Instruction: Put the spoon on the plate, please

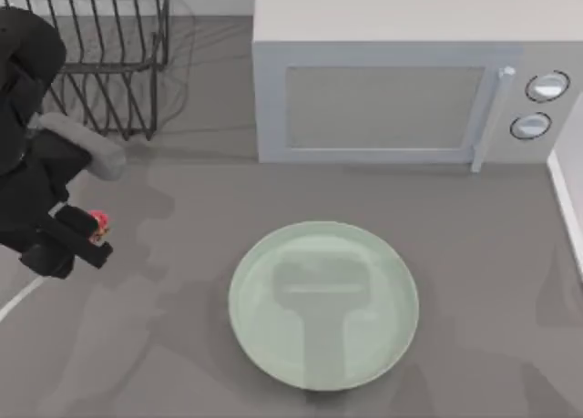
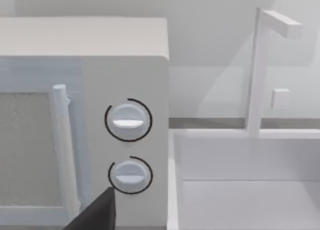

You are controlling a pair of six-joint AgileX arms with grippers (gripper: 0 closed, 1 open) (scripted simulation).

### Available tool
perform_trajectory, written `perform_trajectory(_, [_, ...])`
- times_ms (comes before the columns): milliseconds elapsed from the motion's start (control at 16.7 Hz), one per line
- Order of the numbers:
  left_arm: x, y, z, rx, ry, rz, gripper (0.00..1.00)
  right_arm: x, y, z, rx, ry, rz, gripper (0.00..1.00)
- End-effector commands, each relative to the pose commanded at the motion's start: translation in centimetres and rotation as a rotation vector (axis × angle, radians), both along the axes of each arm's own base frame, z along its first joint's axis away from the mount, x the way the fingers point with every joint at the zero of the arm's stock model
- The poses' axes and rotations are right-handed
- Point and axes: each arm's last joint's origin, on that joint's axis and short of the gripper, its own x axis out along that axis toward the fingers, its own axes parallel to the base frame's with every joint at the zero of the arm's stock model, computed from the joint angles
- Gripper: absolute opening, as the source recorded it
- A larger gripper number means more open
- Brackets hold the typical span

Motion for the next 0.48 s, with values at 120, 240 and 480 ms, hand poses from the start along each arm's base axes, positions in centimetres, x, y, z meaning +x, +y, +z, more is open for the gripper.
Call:
perform_trajectory(120, [2.0,-5.2,-0.3,0.002,0.011,-0.225,0.00,0.0,0.0,0.0,0.000,0.000,0.000,1.00])
perform_trajectory(240, [2.8,-11.4,-0.9,0.001,0.011,-0.466,0.00,0.0,0.0,0.0,0.000,0.000,0.000,1.00])
perform_trajectory(480, [1.4,-21.8,-2.5,-0.008,-0.012,-0.849,0.00,0.0,0.0,0.0,0.000,0.000,0.000,1.00])
